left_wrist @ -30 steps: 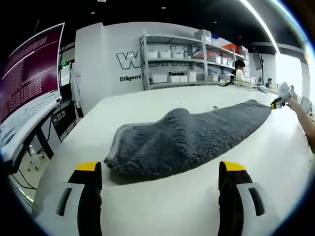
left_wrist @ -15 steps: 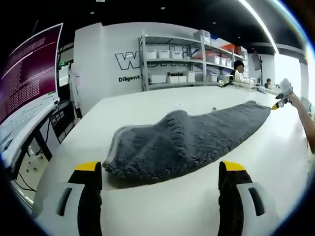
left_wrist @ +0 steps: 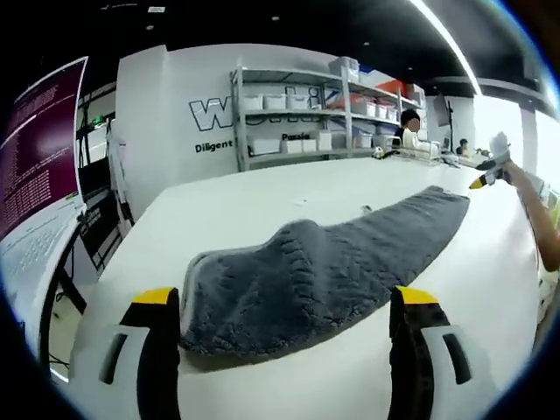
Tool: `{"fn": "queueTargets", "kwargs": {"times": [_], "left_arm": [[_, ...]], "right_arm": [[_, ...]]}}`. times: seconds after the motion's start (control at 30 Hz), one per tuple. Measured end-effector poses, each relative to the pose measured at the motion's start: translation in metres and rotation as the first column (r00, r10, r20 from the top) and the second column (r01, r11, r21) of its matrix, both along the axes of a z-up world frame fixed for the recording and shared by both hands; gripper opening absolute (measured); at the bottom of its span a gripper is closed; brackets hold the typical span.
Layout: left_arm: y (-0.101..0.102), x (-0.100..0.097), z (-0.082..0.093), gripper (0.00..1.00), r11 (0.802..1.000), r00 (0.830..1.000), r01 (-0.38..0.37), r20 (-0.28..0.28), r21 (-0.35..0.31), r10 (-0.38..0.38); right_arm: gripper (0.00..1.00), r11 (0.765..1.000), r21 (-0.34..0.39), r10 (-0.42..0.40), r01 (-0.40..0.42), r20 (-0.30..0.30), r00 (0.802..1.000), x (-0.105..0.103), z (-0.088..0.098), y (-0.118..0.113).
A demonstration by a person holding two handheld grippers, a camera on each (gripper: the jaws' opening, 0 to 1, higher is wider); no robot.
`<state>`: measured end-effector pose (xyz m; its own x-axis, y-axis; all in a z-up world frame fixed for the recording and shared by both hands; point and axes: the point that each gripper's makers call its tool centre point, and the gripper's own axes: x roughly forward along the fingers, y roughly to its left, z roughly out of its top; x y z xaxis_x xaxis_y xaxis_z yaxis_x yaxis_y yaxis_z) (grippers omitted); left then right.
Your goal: Open the folded towel by lifting each exposed corner and separating the folded layers until the towel lies flat within the target outline without major curled edges
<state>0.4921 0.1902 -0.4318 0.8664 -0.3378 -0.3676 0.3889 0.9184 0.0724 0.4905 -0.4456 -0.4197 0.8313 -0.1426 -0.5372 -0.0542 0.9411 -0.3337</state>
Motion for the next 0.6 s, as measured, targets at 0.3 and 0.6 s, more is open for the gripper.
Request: {"fn": "queueTargets", "kwargs": {"times": [0.3,0.6], "left_arm": [[-0.015,0.031,0.005,0.94,1.0,1.0,0.02,-0.019,0.018,-0.02],[0.006,0.067,0.0,0.88,0.997,0.998,-0.061,-0.021,0.052,0.063]], "right_arm": [[0.99,0.996,0.032,0.079,-0.078,-0.021,0.997,0.013,-0.001,0.012],[0.98,0.992,0.043,0.12,-0.119,-0.025,0.992,0.023,-0.001,0.018]]}}
